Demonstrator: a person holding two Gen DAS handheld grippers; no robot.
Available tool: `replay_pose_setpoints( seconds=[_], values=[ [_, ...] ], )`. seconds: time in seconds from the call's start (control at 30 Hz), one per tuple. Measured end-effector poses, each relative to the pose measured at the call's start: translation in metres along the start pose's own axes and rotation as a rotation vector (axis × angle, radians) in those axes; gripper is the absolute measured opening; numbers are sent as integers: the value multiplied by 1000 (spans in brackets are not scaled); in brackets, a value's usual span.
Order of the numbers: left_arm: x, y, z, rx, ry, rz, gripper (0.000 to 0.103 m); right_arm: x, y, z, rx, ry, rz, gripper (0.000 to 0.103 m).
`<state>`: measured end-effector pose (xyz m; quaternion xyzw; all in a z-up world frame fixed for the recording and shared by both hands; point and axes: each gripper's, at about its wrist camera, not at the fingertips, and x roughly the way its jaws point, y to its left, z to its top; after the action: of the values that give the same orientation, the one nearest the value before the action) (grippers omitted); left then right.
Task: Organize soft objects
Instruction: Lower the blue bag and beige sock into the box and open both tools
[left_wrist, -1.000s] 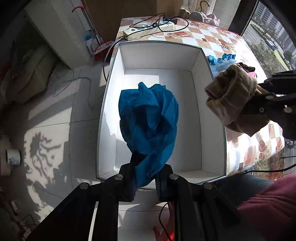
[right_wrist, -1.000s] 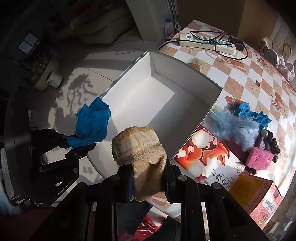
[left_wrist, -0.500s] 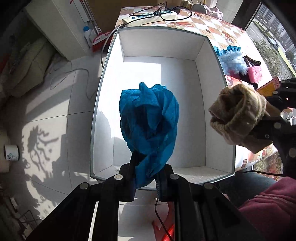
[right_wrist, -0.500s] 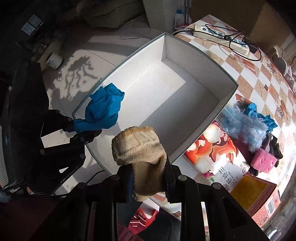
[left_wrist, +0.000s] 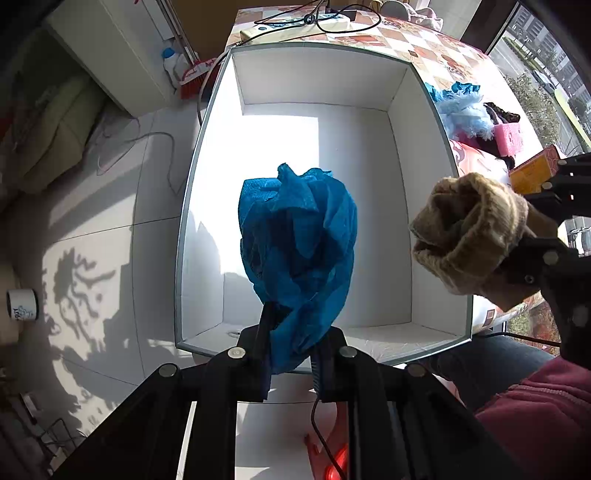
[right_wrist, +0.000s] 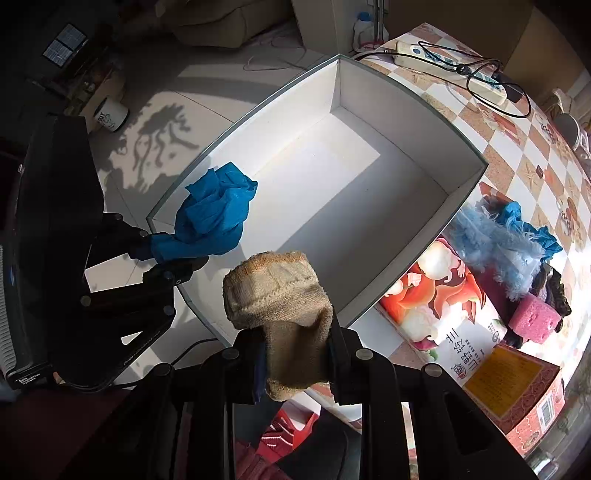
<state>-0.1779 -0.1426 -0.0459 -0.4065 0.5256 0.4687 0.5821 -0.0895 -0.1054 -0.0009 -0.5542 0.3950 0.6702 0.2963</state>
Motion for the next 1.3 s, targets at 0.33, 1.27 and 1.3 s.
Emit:
replay_pose_setpoints(
  seconds=[0.33, 1.27, 1.3],
  values=[
    [1, -1, -1, -2, 2, 0, 19, 1, 0, 0, 2, 1, 2, 27],
    [2, 0, -2, 12, 7, 3, 32, 1, 3, 0, -15, -4, 5, 27],
    [2, 0, -2, 13, 5, 6, 39, 2, 3, 1, -15, -3, 6, 27]
  ],
)
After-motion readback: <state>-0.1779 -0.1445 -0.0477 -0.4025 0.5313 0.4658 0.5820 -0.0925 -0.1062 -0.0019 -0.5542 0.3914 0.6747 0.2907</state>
